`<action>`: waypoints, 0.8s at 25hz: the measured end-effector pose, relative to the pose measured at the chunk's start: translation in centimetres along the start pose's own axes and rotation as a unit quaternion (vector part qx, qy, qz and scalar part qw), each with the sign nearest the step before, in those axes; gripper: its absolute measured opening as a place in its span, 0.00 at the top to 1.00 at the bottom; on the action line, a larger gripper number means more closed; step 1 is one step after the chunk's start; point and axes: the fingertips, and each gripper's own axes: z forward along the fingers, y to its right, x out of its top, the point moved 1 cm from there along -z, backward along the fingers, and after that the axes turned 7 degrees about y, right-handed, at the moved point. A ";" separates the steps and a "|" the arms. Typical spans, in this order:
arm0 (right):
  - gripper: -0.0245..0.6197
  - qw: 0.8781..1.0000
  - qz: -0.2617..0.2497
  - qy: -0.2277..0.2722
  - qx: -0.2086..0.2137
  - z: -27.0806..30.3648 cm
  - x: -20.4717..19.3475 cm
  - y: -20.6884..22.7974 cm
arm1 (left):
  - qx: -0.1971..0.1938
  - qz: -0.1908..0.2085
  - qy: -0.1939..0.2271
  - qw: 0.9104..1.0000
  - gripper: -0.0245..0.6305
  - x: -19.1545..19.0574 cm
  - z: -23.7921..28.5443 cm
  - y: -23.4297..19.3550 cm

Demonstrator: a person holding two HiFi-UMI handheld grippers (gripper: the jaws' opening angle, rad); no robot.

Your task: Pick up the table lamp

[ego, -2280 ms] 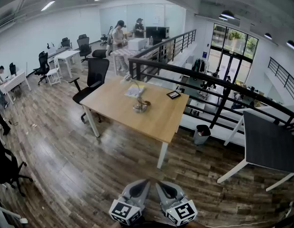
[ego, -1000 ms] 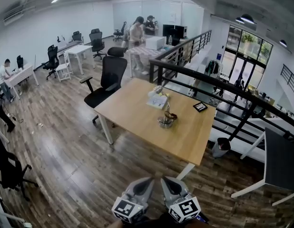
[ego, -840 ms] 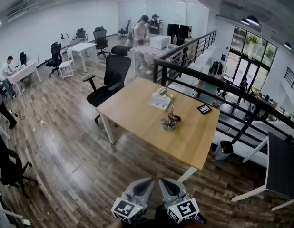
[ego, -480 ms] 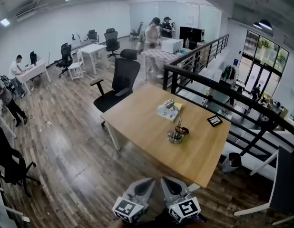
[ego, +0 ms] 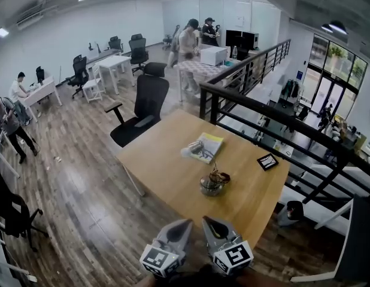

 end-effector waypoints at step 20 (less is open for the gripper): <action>0.96 0.989 -0.019 -0.001 -0.144 9.9 -1.2 12.3 | -0.147 -0.021 -0.016 0.989 0.96 -0.8 15.3 -9.1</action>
